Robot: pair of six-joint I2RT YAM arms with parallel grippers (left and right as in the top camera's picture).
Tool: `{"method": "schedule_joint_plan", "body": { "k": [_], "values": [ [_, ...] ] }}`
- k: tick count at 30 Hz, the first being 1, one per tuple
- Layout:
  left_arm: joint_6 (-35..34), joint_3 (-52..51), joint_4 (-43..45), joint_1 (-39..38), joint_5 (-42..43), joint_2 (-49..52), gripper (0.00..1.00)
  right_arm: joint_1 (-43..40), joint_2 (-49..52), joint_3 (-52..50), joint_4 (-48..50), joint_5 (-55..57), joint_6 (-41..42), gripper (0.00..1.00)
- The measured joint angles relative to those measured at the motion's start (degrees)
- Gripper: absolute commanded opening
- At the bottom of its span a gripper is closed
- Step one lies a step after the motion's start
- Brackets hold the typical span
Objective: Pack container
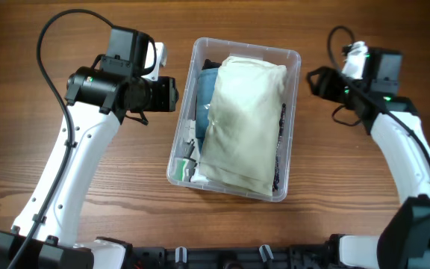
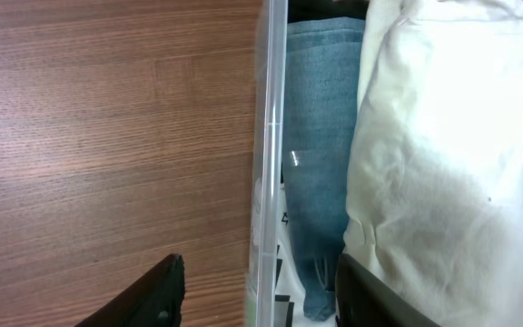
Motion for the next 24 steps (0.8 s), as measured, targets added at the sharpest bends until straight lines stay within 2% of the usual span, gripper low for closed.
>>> {"method": "schedule_joint_plan", "body": {
  "k": [4, 8, 10, 13, 17, 19, 24],
  "values": [
    [0.00, 0.00, 0.02, 0.00, 0.00, 0.00, 0.54, -0.70, -0.07, 0.48, -4.20, 3.50, 0.42, 0.26],
    [0.00, 0.00, 0.26, 0.00, 0.00, 0.00, 0.56, -0.55, 6.71, 0.50, -5.27, 1.62, 0.55, 0.25],
    [0.00, 0.00, 0.48, 0.00, 0.02, 0.00, 0.56, 0.37, 12.31, 0.48, -1.14, -5.57, 0.28, 0.34],
    [0.00, 0.00, 0.70, 0.00, 0.02, 0.00, 0.56, 1.14, 13.14, 0.46, 12.46, -15.69, 1.95, 0.40],
    [0.00, 0.00, 0.66, 0.00, 0.00, 0.00, 0.57, 1.27, 13.18, 0.87, 28.68, -26.29, 9.97, 0.39],
    [-0.02, 0.00, 0.63, 0.00, 0.00, 0.00, 0.57, 1.29, 13.18, 0.87, 29.49, -28.26, 12.22, 0.33],
    [0.00, 0.00, 0.39, 0.00, 0.00, 0.00, 0.56, 0.46, 13.18, 1.03, 22.62, -29.16, 13.05, 0.35]
  ]
}}
